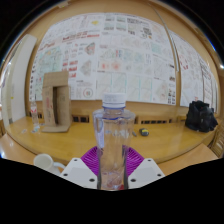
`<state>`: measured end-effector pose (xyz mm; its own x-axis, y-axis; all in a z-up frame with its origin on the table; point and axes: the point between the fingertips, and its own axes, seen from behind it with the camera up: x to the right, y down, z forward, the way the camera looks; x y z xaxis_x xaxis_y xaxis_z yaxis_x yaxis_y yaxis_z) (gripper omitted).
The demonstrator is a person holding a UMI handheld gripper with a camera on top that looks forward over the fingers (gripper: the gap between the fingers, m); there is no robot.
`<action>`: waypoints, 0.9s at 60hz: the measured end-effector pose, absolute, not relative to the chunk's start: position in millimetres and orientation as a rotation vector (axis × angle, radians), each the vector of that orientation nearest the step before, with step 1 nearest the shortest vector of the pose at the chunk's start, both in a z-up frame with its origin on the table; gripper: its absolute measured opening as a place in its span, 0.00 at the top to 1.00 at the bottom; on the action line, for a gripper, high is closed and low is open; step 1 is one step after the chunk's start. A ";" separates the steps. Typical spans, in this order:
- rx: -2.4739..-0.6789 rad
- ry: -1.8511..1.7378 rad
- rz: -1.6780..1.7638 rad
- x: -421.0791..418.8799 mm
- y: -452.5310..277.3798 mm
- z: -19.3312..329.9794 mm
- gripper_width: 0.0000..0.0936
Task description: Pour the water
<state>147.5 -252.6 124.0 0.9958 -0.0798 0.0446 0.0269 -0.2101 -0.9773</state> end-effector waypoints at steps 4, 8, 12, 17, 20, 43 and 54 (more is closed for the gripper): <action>-1.809 0.049 -0.095 156.2 -250.8 97.8 0.69; -1.839 0.071 -0.086 160.1 -251.3 73.7 0.69; -1.861 0.074 -0.104 165.1 -252.9 55.8 0.69; -1.847 0.073 -0.115 168.9 -254.9 45.8 0.68; -1.849 0.079 -0.115 168.5 -256.4 42.9 0.69; -1.963 0.098 -0.139 158.6 -287.6 52.8 0.10; -1.970 0.083 -0.193 138.3 -359.9 92.4 0.09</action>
<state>138.3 -359.9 92.4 0.9843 -0.1475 0.0974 0.0313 -0.3966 -0.9175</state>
